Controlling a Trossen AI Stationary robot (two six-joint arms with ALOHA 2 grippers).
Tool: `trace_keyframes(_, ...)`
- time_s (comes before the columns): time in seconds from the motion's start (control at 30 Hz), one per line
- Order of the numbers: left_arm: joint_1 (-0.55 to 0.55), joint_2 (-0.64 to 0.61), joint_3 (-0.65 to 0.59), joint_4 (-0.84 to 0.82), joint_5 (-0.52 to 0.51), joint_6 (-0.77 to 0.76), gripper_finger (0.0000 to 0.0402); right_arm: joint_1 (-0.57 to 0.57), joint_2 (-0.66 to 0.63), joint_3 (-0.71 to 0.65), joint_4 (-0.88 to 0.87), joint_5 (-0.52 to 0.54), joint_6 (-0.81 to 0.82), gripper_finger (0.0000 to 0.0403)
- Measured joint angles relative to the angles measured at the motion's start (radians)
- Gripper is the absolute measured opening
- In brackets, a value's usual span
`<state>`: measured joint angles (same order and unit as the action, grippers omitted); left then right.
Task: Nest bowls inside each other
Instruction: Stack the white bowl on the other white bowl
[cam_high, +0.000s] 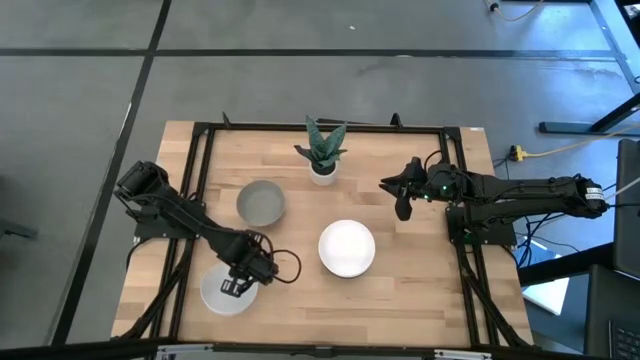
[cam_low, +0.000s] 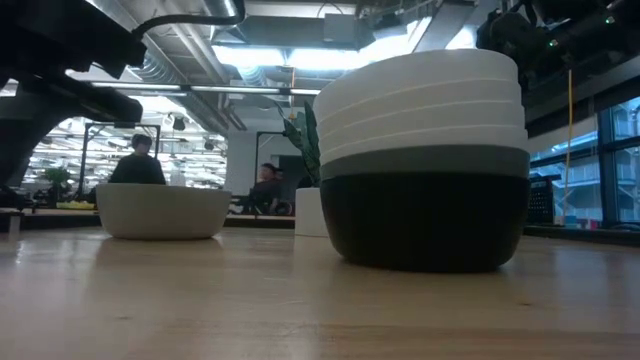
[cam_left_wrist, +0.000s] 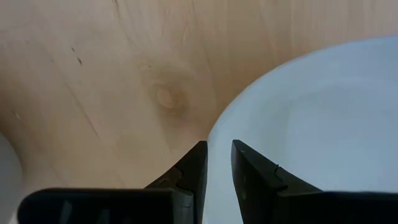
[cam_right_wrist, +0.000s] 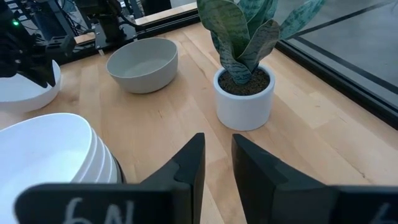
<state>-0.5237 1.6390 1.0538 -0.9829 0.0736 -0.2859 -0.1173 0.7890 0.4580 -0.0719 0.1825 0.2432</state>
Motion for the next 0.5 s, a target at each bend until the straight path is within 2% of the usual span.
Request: trace_keyframes(0.5, 0.009, 0.0, 0.0, 0.0, -0.001, -0.027, 0.0066, 0.0, 0.0, 0.0, -0.001, -0.001, -0.009, 0.0081)
